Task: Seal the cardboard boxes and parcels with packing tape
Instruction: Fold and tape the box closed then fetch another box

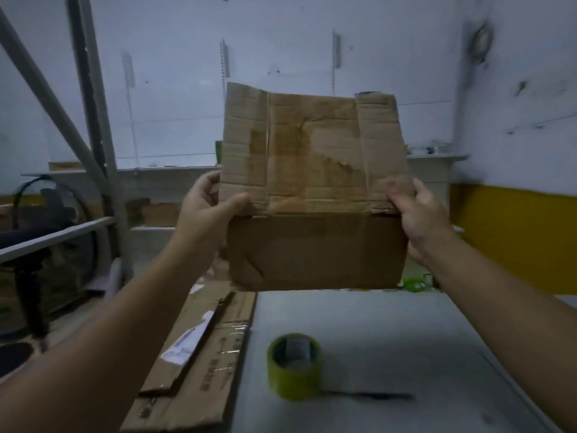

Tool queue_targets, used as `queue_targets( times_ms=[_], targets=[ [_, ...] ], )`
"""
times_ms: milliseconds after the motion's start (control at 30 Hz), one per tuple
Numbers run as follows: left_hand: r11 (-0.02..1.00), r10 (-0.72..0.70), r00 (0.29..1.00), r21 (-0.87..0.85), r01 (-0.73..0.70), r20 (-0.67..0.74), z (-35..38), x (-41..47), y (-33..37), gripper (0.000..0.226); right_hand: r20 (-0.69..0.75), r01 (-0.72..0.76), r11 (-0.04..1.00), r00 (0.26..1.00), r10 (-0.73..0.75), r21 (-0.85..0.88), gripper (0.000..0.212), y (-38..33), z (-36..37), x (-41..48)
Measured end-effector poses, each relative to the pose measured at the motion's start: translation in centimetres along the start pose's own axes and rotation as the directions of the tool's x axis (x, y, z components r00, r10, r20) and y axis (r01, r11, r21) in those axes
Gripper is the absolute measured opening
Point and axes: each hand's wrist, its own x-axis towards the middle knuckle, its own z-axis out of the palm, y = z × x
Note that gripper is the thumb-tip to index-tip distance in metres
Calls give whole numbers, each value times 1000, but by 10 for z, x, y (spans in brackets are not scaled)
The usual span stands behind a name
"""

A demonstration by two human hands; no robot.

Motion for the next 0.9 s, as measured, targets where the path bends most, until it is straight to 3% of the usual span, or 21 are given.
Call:
queue_targets(
  times_ms=[67, 133, 267, 367, 433, 600, 733, 900],
  targets=[
    [998, -55, 998, 17, 55, 8, 35, 4, -28, 43, -90, 51, 977, 993, -72, -207, 32, 21, -36, 7],
    [996, -93, 996, 7, 93, 8, 72, 5, -59, 38, -154, 9, 951, 986, -59, -309, 58, 39, -67, 6],
    [970, -241, 970, -6, 242, 30, 132, -11, -117, 37, -242, -82, 930, 970, -8, -359, 67, 76, -121, -3],
    [921, -386, 922, -41, 387, 33, 157, -28, -150, 37, -224, -145, 902, 973, 55, -406, 45, 101, -156, -15],
    [888, -452, 892, -77, 452, 25, 162, -30, -160, 35, -215, -208, 902, 968, 133, -379, 28, 114, -171, -20],
    [828, -559, 826, -7, 561, 73, 152, -37, -172, 36, -160, -236, 920, 968, 194, -314, 35, 133, -176, -33],
    [745, -667, 736, 79, 662, 119, 148, -37, -176, 39, -105, -270, 927, 962, 250, -262, 11, 136, -180, -37],
    [655, -741, 610, 101, 749, 279, 138, -27, -168, 58, 76, -422, 902, 900, 428, -88, 35, 137, -200, -35]
  ],
)
